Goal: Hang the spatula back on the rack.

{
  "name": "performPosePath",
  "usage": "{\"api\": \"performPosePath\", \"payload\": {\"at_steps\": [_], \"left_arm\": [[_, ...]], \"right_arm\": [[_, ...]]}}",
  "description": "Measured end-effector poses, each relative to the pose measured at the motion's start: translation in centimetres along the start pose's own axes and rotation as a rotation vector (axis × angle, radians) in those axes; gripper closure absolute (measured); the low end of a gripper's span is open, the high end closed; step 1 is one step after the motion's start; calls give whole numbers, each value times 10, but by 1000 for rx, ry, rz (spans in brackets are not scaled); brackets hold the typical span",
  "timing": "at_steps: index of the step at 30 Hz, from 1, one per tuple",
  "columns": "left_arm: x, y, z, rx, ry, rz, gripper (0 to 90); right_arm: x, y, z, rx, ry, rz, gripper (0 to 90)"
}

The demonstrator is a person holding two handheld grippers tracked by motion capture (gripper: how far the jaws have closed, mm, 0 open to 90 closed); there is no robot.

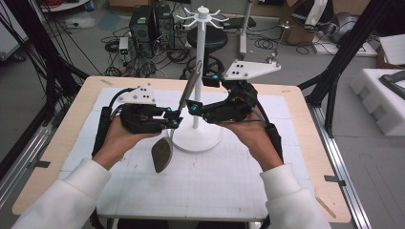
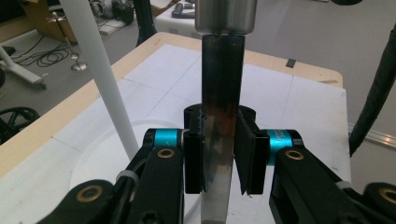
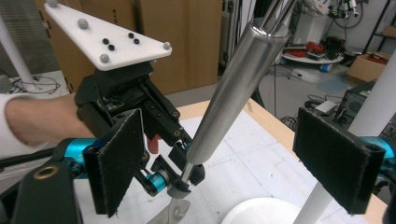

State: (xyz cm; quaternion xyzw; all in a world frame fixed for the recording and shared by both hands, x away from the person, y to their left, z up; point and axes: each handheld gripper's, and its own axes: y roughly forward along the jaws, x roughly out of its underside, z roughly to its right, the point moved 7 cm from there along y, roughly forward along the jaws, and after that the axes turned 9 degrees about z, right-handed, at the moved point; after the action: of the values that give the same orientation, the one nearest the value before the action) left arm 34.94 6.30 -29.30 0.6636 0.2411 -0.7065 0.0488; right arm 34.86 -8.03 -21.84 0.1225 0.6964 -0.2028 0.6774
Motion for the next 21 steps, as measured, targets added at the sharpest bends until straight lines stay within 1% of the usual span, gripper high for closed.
{"api": "performPosePath", "payload": {"at_steps": [3,6,8,10,12,14,16,17,18,21], "left_arm": [[1,0,-1,-3,-4,-3,747],[0,1,0,0,-15,15,747],[0,1,-1,4,-8,9,747],[0,1,0,5,-14,11,748],[1,2,0,4,-12,7,747],[1,1,-1,6,-8,1,747],[1,2,-1,5,-11,4,747],[1,2,-1,4,-12,6,747],[1,2,-1,2,-8,0,747],[2,3,-2,3,-12,-2,747]], "right_arm": [[-2,3,-1,-2,0,5,185],[-3,6,-2,-10,2,-2,226],[-3,8,-1,-11,4,-10,245],[-3,9,-1,-19,8,-16,269],[-2,10,0,-26,8,-26,309],[-2,11,0,-29,7,-32,331],[-3,12,0,-26,-3,-31,347],[-3,12,1,-25,2,-31,354],[-3,13,0,-34,11,-37,376],[-2,16,-1,-34,1,-49,423]]}}
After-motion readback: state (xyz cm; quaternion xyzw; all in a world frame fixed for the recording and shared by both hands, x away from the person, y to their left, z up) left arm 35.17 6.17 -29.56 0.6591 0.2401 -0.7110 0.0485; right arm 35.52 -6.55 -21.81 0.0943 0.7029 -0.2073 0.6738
